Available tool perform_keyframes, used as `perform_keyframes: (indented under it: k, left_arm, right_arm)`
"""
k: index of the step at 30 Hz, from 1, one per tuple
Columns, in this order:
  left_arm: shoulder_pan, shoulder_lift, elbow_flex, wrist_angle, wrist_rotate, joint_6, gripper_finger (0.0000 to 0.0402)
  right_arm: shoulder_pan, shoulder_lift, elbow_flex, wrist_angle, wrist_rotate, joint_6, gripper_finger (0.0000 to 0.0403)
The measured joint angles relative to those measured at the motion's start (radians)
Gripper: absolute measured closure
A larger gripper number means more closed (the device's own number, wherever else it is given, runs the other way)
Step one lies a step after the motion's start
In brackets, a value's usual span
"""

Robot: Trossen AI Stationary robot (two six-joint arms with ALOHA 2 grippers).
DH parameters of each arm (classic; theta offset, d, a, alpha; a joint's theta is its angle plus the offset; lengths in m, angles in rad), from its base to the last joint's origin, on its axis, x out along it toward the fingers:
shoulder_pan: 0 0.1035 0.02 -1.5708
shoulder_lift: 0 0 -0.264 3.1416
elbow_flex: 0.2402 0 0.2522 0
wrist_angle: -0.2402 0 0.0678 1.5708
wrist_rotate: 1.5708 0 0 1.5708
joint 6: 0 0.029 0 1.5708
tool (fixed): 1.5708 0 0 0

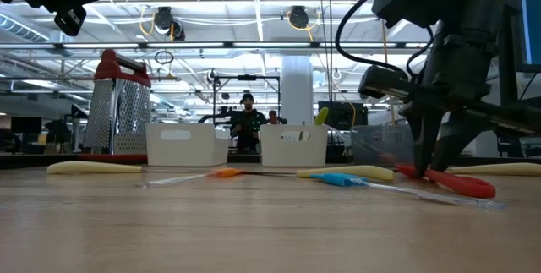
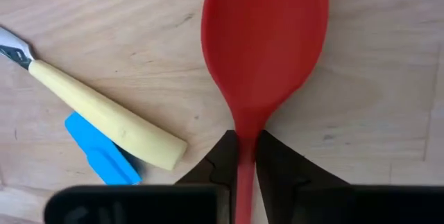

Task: Pick & Place Kitchen Items
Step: Put the red serving spoon into the right white bin

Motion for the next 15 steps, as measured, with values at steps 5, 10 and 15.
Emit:
perform_keyframes:
  k: [5, 10, 15]
  left_arm:
    - [0.000, 0.000, 0.000, 0.000, 0.000, -0.002, 0.0369]
    - [0.000, 0.000, 0.000, 0.000, 0.000, -0.002, 0.0369]
    - [0.000, 0.000, 0.000, 0.000, 0.000, -0.004, 0.0369]
  right_arm:
    - [-0.001, -0.025, -0.001, 0.005, 0.002, -0.024, 0.0382]
    - [-0.008, -0.106, -0.006, -0.009, 0.049, -0.078, 0.0382]
    - [-0.018, -0.233, -0.005, 0.001, 0.013, -0.140, 0.0382]
